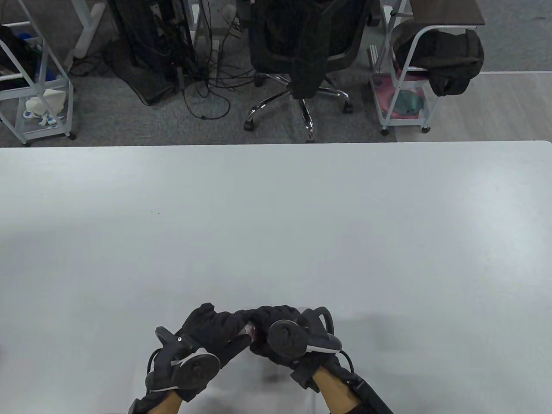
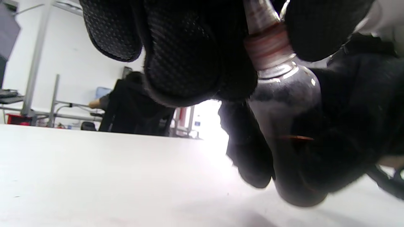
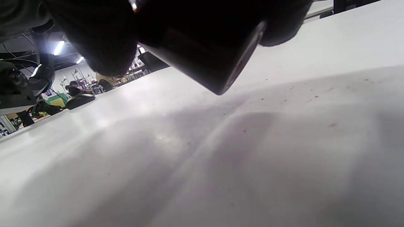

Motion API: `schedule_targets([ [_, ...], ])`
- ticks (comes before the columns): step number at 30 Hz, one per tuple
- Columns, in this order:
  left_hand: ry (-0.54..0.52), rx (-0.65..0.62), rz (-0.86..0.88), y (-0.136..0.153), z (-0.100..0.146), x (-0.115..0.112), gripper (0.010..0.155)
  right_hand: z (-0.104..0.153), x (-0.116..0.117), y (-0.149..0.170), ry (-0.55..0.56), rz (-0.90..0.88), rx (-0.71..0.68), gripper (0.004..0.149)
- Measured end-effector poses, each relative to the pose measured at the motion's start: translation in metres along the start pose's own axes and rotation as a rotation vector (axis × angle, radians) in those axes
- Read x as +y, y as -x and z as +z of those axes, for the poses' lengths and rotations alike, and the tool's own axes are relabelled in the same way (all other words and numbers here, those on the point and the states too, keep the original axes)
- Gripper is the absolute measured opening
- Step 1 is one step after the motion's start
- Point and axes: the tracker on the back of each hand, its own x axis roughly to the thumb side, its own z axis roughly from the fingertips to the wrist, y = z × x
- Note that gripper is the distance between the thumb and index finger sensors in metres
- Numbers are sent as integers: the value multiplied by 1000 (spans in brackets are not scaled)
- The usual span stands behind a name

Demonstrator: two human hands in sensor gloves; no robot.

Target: Open soy sauce bottle by twisting cap

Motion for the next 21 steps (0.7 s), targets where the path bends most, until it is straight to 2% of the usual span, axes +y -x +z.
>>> schedule_targets([
  [7,-72,134,-34,7,0,2,64,-1,1,-8,31,70,-19,70],
  [11,-72,237,135,21,2,2,66,0,0,-4,44,66,3,70],
  [21,-4,242,88,31,0,-3,62,1,1,26,92,-158,101,70],
])
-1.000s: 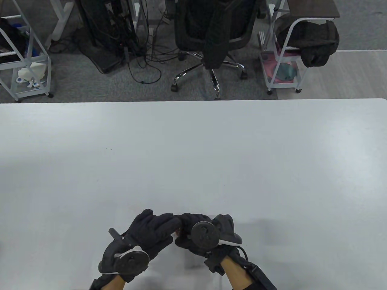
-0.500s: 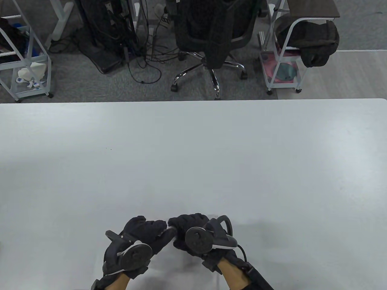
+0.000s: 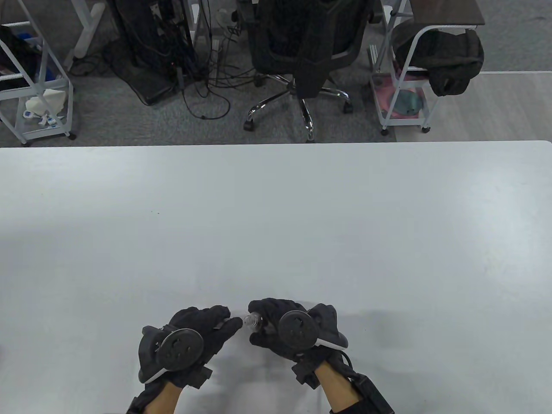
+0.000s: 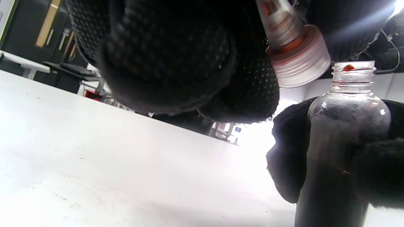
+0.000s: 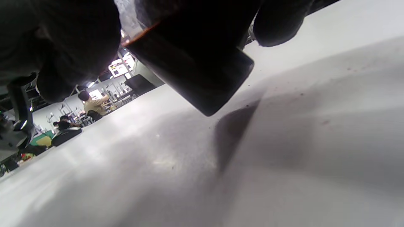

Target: Open soy sauce bottle by twisting cap

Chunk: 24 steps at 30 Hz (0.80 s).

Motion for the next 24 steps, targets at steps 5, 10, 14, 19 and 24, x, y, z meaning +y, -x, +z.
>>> schedule_targets([
  [5,22,-12,-40,-1,-1,-1,60,-1,-1,11,6,-116,33,71],
  [10,77,-20,-73,0,-3,-8,55,-2,-2,19,-16,-239,34,74],
  [14,136,-29,-132,-2,-6,-16,52,-1,-6,22,-15,-287,23,81],
  [19,205,-34,-225,-5,-10,-31,50,7,-17,20,19,-337,-23,94],
  [24,246,-33,-347,-7,-13,-45,52,16,-30,21,87,-346,-32,99],
])
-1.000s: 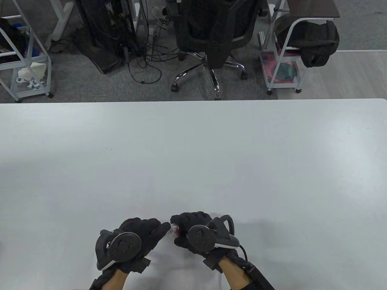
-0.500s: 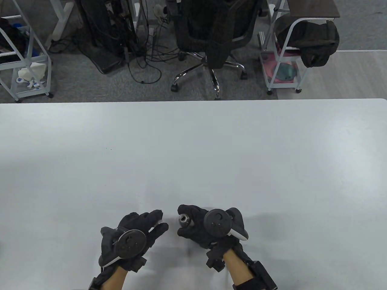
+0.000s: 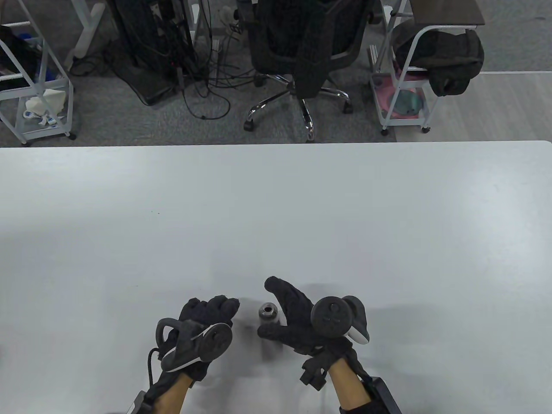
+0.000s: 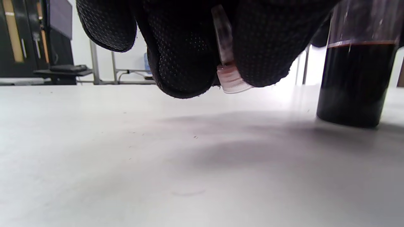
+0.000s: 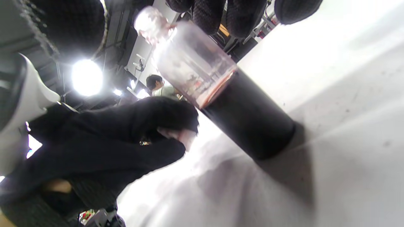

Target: Open soy sauce bottle by twisting cap

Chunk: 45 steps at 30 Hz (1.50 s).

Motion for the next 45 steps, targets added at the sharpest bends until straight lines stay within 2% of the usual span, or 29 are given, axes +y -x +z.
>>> schedule_targets([
  [5,27,14,-88,-5,-4,-13,52,7,-12,1,49,45,5,98],
  [10,45,8,-77,-4,-6,-13,52,11,-19,3,85,72,24,97],
  [14,45,8,-71,-4,-6,-14,62,13,-23,5,115,129,40,95],
  [16,35,13,-45,-1,-6,-11,72,14,-26,5,133,175,47,95],
  [21,-33,58,127,21,1,10,91,16,-33,4,150,368,75,94],
  [24,-133,110,192,39,11,22,93,18,-36,4,154,511,96,94],
  [31,-251,192,295,69,31,38,97,22,-47,10,216,614,141,93],
  [45,-215,201,302,72,30,35,96,21,-50,24,216,621,200,93],
])
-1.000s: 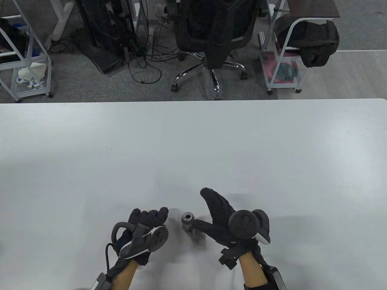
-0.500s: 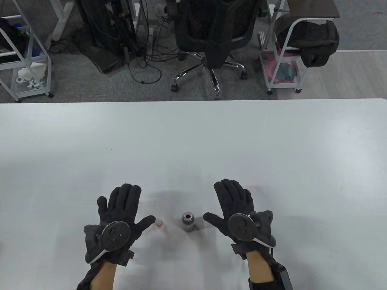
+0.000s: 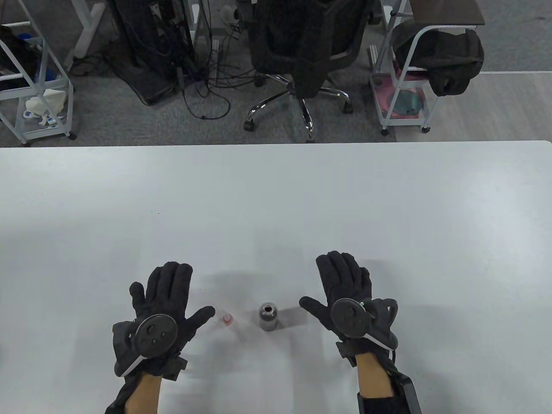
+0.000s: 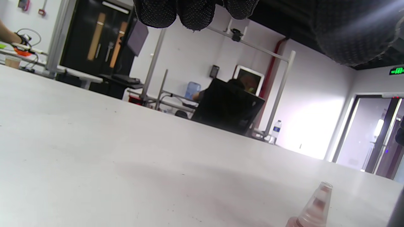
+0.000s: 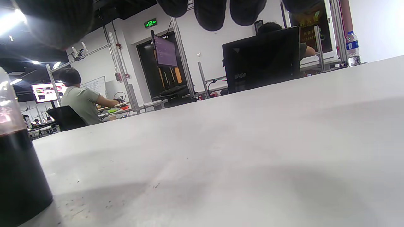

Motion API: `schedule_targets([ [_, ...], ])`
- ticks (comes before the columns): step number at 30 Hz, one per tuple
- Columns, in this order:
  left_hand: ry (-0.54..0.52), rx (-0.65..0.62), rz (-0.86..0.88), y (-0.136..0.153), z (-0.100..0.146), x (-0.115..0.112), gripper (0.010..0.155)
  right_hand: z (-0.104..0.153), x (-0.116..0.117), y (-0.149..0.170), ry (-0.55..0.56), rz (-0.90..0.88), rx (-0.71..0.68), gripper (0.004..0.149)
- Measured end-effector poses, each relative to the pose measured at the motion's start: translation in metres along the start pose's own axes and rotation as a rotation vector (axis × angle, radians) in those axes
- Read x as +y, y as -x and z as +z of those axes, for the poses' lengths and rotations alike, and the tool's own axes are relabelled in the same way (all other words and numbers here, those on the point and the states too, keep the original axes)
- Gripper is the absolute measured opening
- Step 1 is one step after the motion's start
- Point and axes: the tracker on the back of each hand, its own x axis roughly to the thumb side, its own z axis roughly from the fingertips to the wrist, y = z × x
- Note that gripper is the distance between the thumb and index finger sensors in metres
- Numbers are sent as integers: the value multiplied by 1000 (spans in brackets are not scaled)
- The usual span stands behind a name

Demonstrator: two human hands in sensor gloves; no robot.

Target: Open soy sauce bottle by twisting cap

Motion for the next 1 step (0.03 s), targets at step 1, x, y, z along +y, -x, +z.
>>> schedule_targets([
  [1,2,-1,0,0,0,0,97,0,0,0,1,0,-1,93],
])
